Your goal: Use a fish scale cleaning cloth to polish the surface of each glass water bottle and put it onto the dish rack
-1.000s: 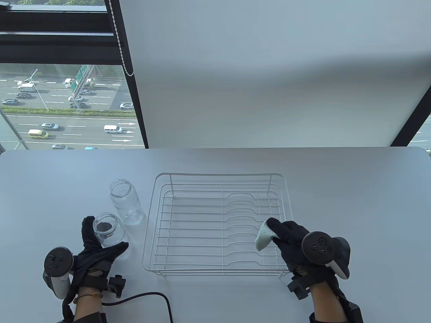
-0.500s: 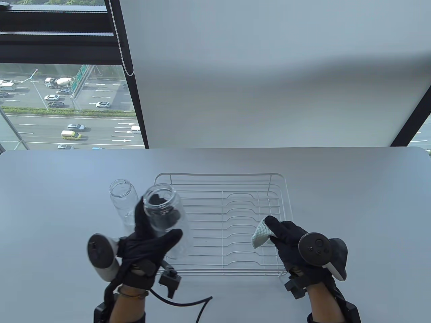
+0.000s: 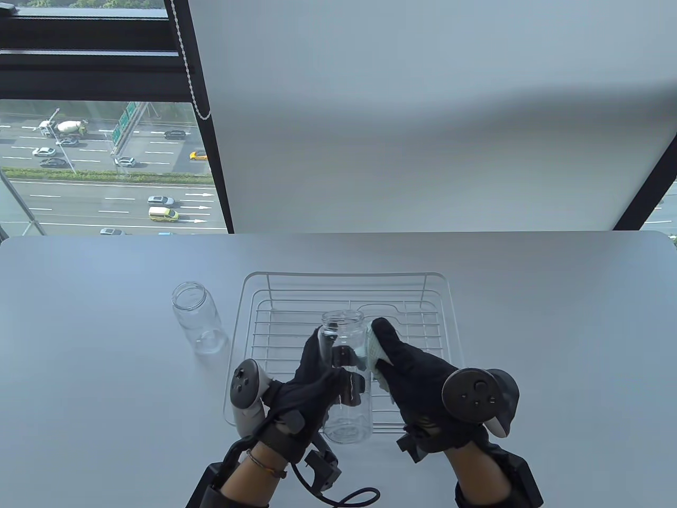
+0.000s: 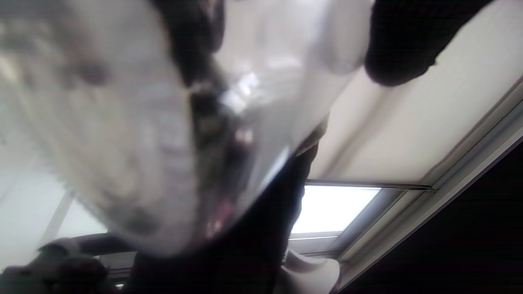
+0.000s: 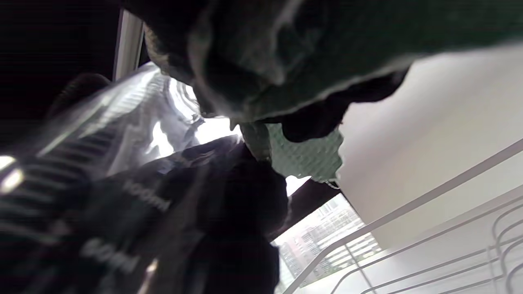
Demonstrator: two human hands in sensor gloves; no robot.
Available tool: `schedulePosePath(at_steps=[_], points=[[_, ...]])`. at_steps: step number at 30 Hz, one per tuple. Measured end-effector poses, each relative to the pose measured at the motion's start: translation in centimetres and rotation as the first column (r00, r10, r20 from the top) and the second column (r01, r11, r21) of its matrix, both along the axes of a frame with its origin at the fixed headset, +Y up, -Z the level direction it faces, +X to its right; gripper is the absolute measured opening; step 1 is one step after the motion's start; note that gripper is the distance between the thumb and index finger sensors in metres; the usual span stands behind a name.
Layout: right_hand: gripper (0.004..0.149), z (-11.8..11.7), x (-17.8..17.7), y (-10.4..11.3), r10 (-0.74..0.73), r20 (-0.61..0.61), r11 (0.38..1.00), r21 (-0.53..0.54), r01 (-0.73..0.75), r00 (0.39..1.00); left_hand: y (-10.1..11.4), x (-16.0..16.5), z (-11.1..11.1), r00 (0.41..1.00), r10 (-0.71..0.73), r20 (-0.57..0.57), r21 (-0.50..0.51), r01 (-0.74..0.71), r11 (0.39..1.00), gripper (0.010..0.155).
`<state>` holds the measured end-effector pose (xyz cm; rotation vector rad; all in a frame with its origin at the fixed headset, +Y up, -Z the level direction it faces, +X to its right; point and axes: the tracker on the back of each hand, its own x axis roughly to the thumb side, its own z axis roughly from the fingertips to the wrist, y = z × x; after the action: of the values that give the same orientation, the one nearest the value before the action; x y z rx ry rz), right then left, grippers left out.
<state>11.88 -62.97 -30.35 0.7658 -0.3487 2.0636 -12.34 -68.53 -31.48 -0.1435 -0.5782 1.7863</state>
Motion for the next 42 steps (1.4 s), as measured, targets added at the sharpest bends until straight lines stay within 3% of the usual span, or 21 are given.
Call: schedulePosePath(at_steps=[3, 6, 9, 12, 13, 15, 17, 19, 21, 23, 24, 25, 27, 28, 29, 31, 34, 36, 38, 40, 42], points=[[0.054, 0.5, -1.1, -0.6, -0.007, -0.298, 0.984, -0.173, -0.046, 0.955, -0.1, -0.6, 0.0, 0.999, 0.031, -0.032, -0.006, -0.032, 0.999, 0.099], [0.050, 1.1, -1.3, -0.1, 0.160, -0.327, 0.983, -0.028, -0.179, 0.931, -0.2, -0.9, 0.1, 1.000, 0.012, 0.002, -0.006, -0.012, 1.000, 0.098], [0.049, 1.0, -0.8, -0.1, 0.101, -0.255, 0.994, -0.006, -0.106, 0.962, -0.5, -0.5, 0.6, 1.000, 0.010, 0.024, -0.022, -0.010, 1.000, 0.098], [0.050, 1.4, 0.0, -0.7, -0.100, 0.034, 0.995, 0.027, 0.099, 0.994, -0.8, 0.1, 1.0, 0.989, -0.079, 0.123, -0.002, 0.080, 0.997, 0.098], [0.049, 1.6, -0.3, -0.7, -0.099, 0.040, 0.994, 0.041, 0.098, 0.994, -0.9, 0.1, 1.0, 0.990, -0.075, 0.121, 0.011, 0.075, 0.997, 0.098], [0.049, 1.8, -1.1, -0.3, 0.051, -0.099, 0.998, 0.053, -0.046, 0.994, -1.0, -0.5, 1.0, 1.000, -0.007, 0.028, -0.033, 0.008, 0.999, 0.097], [0.048, 2.0, -2.3, -0.3, 0.158, -0.326, 0.985, -0.019, -0.173, 0.932, -0.9, -1.2, 0.8, 0.999, 0.037, -0.020, -0.027, -0.037, 0.999, 0.097], [0.047, 1.8, -2.7, -0.3, 0.183, -0.403, 0.968, -0.083, -0.235, 0.897, -1.0, -1.6, 0.8, 0.999, 0.016, -0.031, -0.021, -0.016, 1.000, 0.096], [0.047, 1.3, -2.3, -0.5, 0.134, -0.347, 0.984, -0.062, -0.165, 0.928, -1.1, -1.4, 1.0, 1.000, 0.002, -0.017, -0.026, -0.003, 1.000, 0.096], [0.049, 1.3, -1.4, -0.9, 0.020, -0.135, 0.999, -0.029, -0.024, 0.991, -1.2, -1.0, 1.1, 1.000, -0.021, 0.022, -0.032, 0.022, 0.999, 0.095], [0.049, 1.4, -1.0, -1.0, -0.041, 0.014, 0.999, 0.029, 0.040, 0.999, -1.3, -0.5, 1.2, 0.996, -0.042, 0.083, -0.021, 0.044, 0.999, 0.095], [0.049, 1.6, -0.9, -1.1, -0.054, 0.061, 0.998, 0.045, 0.052, 0.997, -1.4, -0.2, 1.3, 0.993, -0.045, 0.107, -0.024, 0.048, 0.999, 0.095], [0.049, 1.8, -1.1, -0.7, 0.025, -0.037, 0.999, 0.033, -0.023, 0.999, -1.7, 0.0, 1.3, 0.997, -0.007, 0.071, -0.041, 0.010, 0.999, 0.095], [0.048, 1.8, -1.5, -0.4, 0.094, -0.157, 0.996, 0.020, -0.092, 0.983, -1.7, -0.3, 1.2, 0.999, -0.002, 0.044, -0.052, 0.004, 0.999, 0.095], [0.047, 1.9, -2.1, -0.2, 0.189, -0.295, 0.978, -0.025, -0.206, 0.936, -1.6, -0.6, 1.2, 1.000, 0.016, 0.015, -0.063, -0.015, 0.998, 0.094], [0.047, 2.0, -2.6, -0.1, 0.257, -0.390, 0.947, -0.079, -0.311, 0.884, -1.5, -0.9, 1.1, 1.000, 0.005, -0.016, -0.035, -0.006, 0.999, 0.094], [0.047, 1.4, -1.7, -0.1, 0.168, -0.296, 0.977, -0.075, -0.198, 0.940, -1.5, -0.7, 1.4, 1.000, -0.020, 0.009, -0.038, 0.020, 0.999, 0.093], [0.049, 1.6, -0.8, -0.4, 0.037, -0.040, 0.999, 0.029, -0.035, 0.999, -1.4, -0.1, 1.6, 0.997, -0.047, 0.056, -0.031, 0.049, 0.998, 0.093], [0.049, 1.9, -0.5, -0.3, 0.015, 0.062, 0.996, 0.090, -0.021, 0.998, -1.4, 0.5, 1.9, 0.994, -0.044, 0.102, -0.034, 0.047, 0.998, 0.093], [0.049, 1.9, -0.8, 0.0, 0.084, -0.068, 0.996, 0.045, -0.081, 0.994, -1.6, 0.3, 1.8, 0.998, -0.002, 0.063, -0.053, 0.006, 0.999, 0.093], [0.047, 1.6, -1.7, 0.1, 0.196, -0.334, 0.975, -0.034, -0.220, 0.922, -1.7, -0.3, 1.5, 0.999, 0.032, 0.011, -0.066, -0.031, 0.997, 0.093]])
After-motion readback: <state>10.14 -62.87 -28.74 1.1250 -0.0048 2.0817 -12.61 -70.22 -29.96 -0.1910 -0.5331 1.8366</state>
